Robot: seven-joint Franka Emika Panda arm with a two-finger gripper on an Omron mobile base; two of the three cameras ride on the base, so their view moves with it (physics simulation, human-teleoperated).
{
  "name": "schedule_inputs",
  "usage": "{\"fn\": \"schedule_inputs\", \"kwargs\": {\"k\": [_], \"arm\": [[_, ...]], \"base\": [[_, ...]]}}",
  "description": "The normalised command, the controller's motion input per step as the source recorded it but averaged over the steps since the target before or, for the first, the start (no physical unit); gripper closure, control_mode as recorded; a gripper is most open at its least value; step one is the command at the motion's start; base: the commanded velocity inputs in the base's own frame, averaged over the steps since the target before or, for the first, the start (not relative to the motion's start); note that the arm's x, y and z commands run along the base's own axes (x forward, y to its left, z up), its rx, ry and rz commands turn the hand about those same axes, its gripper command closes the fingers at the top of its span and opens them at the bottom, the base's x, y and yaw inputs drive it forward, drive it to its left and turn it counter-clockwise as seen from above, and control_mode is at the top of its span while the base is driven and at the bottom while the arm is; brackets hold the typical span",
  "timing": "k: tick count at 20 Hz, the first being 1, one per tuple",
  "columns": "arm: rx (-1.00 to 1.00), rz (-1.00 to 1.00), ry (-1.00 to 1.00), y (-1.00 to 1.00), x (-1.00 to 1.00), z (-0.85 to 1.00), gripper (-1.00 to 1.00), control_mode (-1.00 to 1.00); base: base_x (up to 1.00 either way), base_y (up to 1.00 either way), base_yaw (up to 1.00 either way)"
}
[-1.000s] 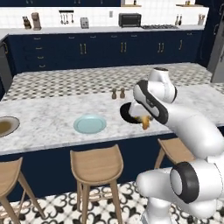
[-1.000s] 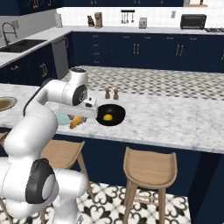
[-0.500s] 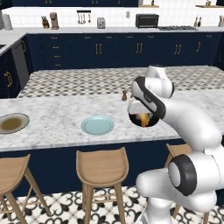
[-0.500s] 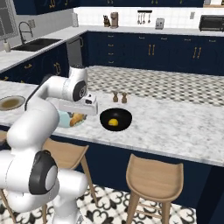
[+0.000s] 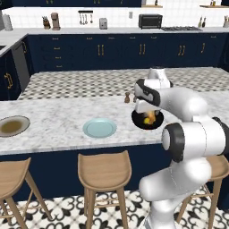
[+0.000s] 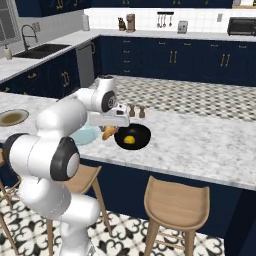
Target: Pick the chicken drumstick and lemon from their plates and place them in the bowl. Then put the bowl in the fridge.
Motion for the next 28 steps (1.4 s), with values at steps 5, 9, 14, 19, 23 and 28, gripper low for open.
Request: {"fn": "schedule_inputs", "kwargs": {"k": [5,9,14,19,23,28], "arm": [[0.02,0.0,0.01,-0.68,0.64,-0.19,1.0,-1.0],[0.03,0.0,0.15,-0.36,0.73,-0.23,1.0,-1.0],[0.0,0.04,0.11,-0.19,0.81,-0.32,1.0,-1.0],[0.0,0.14,0.01,-0.14,0.48,-0.39,1.0,-1.0],[0.0,0.12,0.02,-0.21,0.04,-0.46,1.0,-1.0],[0.0,0.07,0.0,-0.04,0.24,-0.35,1.0,-1.0]], "base": [[0.0,0.0,0.0],[0.0,0.0,0.0],[0.0,0.0,0.0],[0.0,0.0,0.0],[0.0,0.0,0.0],[0.0,0.0,0.0]]}}
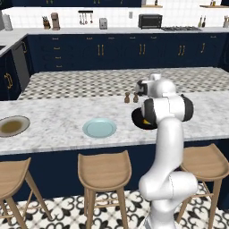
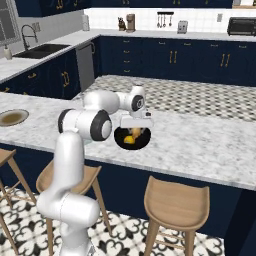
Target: Pick the chicken drumstick and lemon from their plates and place them in the bowl. Then put the bowl in the fridge.
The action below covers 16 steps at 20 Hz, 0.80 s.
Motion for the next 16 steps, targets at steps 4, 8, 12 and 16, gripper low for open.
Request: {"fn": "schedule_inputs", "kwargs": {"k": [4,8,12,16], "arm": [[0.0,0.02,0.0,0.0,0.01,-0.3,1.0,-1.0],[0.0,0.0,0.0,0.01,0.0,-0.19,-1.0,-1.0],[0.0,0.0,0.0,0.0,-0.01,0.0,-1.0,-1.0],[0.0,-0.01,-0.12,0.01,-0.38,0.04,-1.0,-1.0]], "base": [[0.0,0.0,0.0],[0.0,0.0,0.0],[0.0,0.0,0.0],[0.0,0.0,0.0]]}}
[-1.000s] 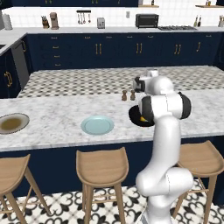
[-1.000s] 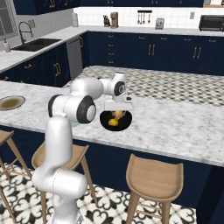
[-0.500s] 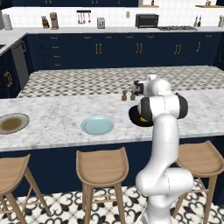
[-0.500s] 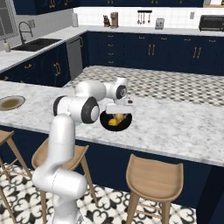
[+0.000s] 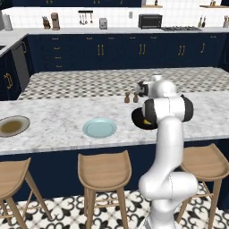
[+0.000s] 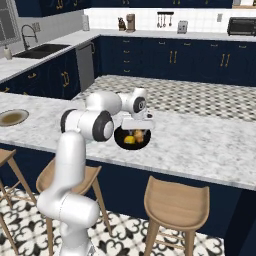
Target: Pick the chicken drumstick and lemon from their plates and place them in the bowl. Then put the bowl in the fridge.
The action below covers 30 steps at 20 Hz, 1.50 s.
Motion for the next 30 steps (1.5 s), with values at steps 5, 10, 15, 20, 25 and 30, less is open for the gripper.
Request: {"fn": "schedule_inputs", "kwargs": {"k": [5,10,15,20,25,30], "arm": [[0.0,-0.09,-0.18,0.0,-0.75,0.46,-1.0,-1.0],[0.07,-0.33,-0.05,-0.14,-0.98,0.21,-1.0,-1.0],[0.13,-0.56,-0.03,-0.01,-0.71,0.05,-1.0,-1.0],[0.2,-0.56,0.05,0.0,-0.04,0.21,-1.0,-1.0],[0.06,-0.55,0.13,0.0,0.07,0.06,-1.0,-1.0],[0.0,-0.28,0.13,0.0,0.3,0.0,-1.0,-1.0]], "base": [[0.0,0.0,0.0],[0.0,0.0,0.0],[0.0,0.0,0.0],[0.0,0.0,0.0],[0.0,0.0,0.0],[0.0,0.0,0.0]]}}
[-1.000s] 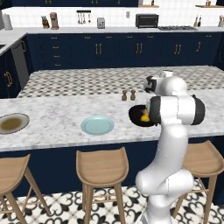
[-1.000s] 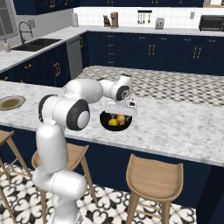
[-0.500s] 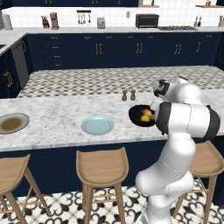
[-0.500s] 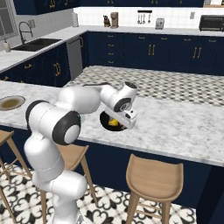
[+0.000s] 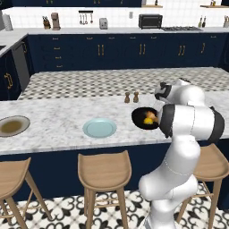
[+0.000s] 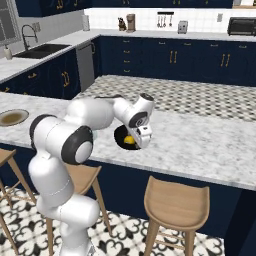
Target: Pick the chicken drumstick and lemon from their plates and place them in the bowl. Then put the bowl in the fridge.
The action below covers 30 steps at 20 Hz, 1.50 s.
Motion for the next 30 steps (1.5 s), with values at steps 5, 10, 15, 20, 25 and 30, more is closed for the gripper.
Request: {"fn": "schedule_inputs", "kwargs": {"k": [5,10,15,20,25,30], "arm": [[0.03,0.0,0.03,-0.02,0.44,-0.13,-1.0,-1.0],[0.0,0.0,0.02,0.0,0.29,-0.36,-1.0,-1.0],[0.0,0.0,0.01,0.0,0.18,-0.42,-1.0,-1.0],[0.0,0.0,0.01,0.0,0.24,-0.2,-1.0,-1.0],[0.0,0.0,0.0,0.0,-0.02,-0.17,-1.0,-1.0],[0.0,0.0,0.0,0.11,-0.04,-0.23,1.0,-1.0]], "base": [[0.0,0.0,0.0],[0.0,0.0,0.0],[0.0,0.0,0.0],[0.0,0.0,0.0],[0.0,0.0,0.0],[0.0,0.0,0.0]]}}
